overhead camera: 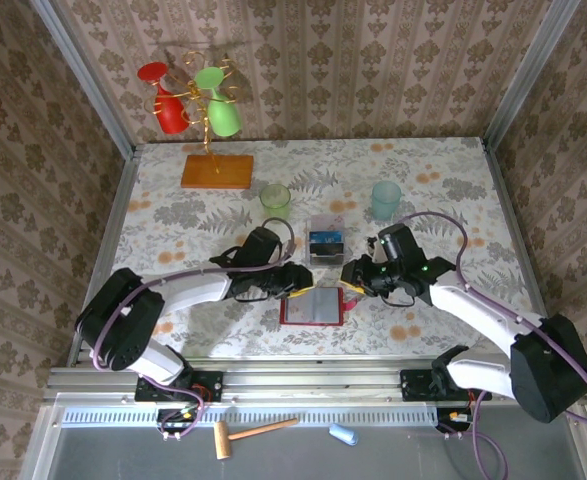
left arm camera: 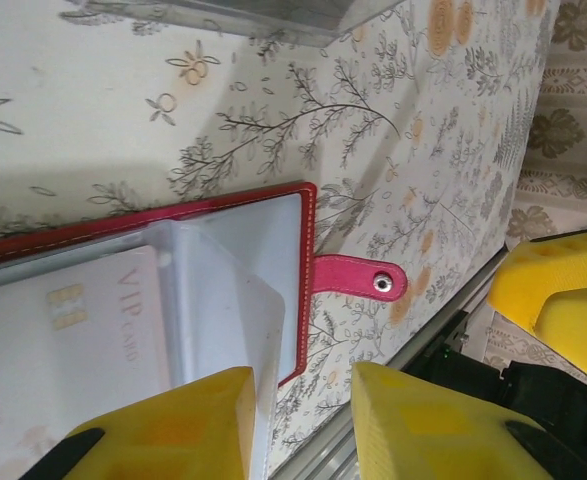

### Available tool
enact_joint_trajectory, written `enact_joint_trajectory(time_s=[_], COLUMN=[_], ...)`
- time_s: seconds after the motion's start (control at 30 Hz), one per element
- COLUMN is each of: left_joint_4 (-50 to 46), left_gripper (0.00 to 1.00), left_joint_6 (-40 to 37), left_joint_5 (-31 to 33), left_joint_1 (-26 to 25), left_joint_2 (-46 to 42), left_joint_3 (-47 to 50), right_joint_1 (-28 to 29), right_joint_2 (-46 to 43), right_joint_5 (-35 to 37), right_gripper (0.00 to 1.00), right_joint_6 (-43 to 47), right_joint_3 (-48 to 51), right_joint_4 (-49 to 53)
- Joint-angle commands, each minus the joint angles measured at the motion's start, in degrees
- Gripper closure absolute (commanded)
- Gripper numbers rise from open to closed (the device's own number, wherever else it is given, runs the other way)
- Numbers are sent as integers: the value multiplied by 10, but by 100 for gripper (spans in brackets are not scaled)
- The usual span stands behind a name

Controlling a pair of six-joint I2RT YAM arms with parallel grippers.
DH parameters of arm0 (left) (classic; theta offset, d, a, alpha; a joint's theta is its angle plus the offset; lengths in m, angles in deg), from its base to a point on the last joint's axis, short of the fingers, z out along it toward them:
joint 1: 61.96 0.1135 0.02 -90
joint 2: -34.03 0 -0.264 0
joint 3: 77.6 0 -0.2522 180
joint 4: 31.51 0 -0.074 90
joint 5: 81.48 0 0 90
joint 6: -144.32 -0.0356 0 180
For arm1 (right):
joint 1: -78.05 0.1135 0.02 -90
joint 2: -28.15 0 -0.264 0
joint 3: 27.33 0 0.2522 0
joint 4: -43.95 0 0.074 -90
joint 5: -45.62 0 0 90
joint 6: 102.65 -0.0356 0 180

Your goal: Take the credit cards out of the card holder

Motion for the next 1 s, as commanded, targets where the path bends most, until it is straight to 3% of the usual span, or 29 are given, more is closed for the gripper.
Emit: enact_joint_trajectory(time_s=[0.0,0.57,0.97], left_joint_4=[3,81,87], left_gripper=[67,59,56], left_joint_6=[2,24,15], left_joint_5=[-11,-25,-26], left_joint_1=[-9,-56,-34], left_joint_2=[23,151,118], left_joint_3=[-17,-83,-77], right_joint_1=[-7,-12,-12], right_joint_2=[-18,-50,-48], right_joint_5=[13,18,9], right_gripper=[69,67,67], right_joint_6=[12,14,2], right_joint_3=[12,13,11], right_joint_4=[33,57,49])
